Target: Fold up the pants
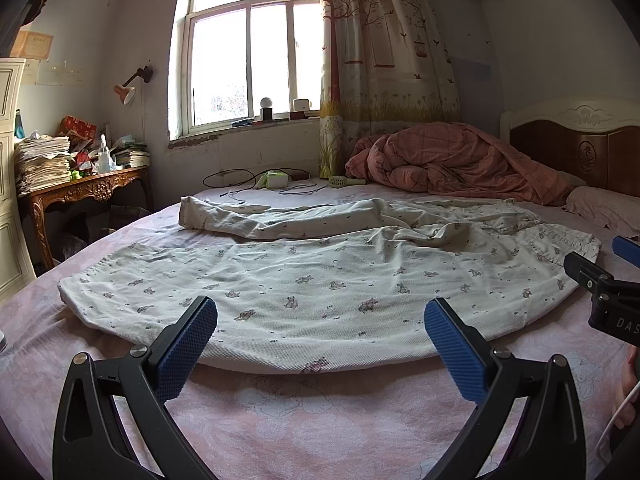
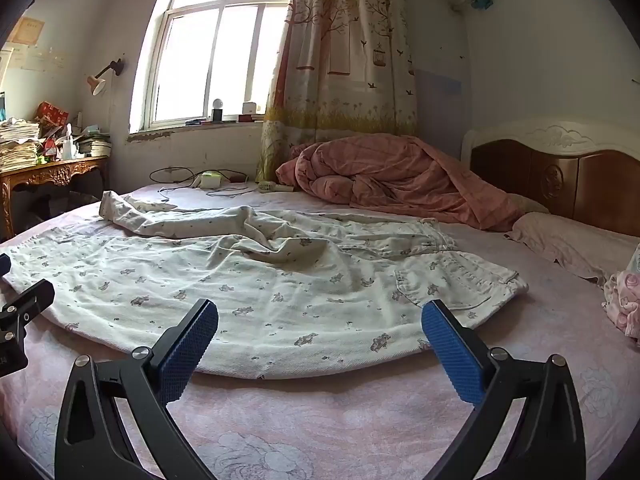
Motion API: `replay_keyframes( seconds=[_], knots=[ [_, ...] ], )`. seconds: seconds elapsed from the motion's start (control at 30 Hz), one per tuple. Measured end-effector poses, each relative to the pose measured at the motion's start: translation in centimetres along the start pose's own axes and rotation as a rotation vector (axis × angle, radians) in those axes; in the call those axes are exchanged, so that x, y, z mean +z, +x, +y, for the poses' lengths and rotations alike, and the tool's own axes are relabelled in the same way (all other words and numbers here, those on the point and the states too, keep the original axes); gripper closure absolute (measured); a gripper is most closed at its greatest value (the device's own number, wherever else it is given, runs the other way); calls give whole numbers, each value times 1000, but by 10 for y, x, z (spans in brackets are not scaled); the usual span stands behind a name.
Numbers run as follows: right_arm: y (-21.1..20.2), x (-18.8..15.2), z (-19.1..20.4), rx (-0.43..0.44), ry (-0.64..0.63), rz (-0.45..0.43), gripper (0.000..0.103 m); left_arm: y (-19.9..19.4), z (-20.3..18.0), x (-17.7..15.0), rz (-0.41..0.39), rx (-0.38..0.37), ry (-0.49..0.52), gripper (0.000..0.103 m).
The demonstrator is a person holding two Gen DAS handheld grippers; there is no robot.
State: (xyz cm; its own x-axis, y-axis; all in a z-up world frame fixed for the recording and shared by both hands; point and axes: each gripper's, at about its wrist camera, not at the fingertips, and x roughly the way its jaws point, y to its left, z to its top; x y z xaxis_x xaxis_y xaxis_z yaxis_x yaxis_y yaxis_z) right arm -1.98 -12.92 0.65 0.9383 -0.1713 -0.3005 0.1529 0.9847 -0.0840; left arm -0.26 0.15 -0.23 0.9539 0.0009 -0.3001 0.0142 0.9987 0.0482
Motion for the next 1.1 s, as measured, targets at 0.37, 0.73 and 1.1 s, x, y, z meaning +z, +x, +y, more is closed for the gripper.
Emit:
replay_keyframes(
  seconds=[0.37, 0.73, 1.1],
  knots=[
    [1, 0, -1, 0, 0, 1, 0, 3, 3, 0, 1, 6, 2, 0],
    [2, -1, -2, 0, 1, 2, 0, 3, 2, 0, 1, 6, 2, 0],
    [2, -1, -3, 0, 1, 2, 0, 3, -2, 2, 6, -7, 11, 0]
  ],
)
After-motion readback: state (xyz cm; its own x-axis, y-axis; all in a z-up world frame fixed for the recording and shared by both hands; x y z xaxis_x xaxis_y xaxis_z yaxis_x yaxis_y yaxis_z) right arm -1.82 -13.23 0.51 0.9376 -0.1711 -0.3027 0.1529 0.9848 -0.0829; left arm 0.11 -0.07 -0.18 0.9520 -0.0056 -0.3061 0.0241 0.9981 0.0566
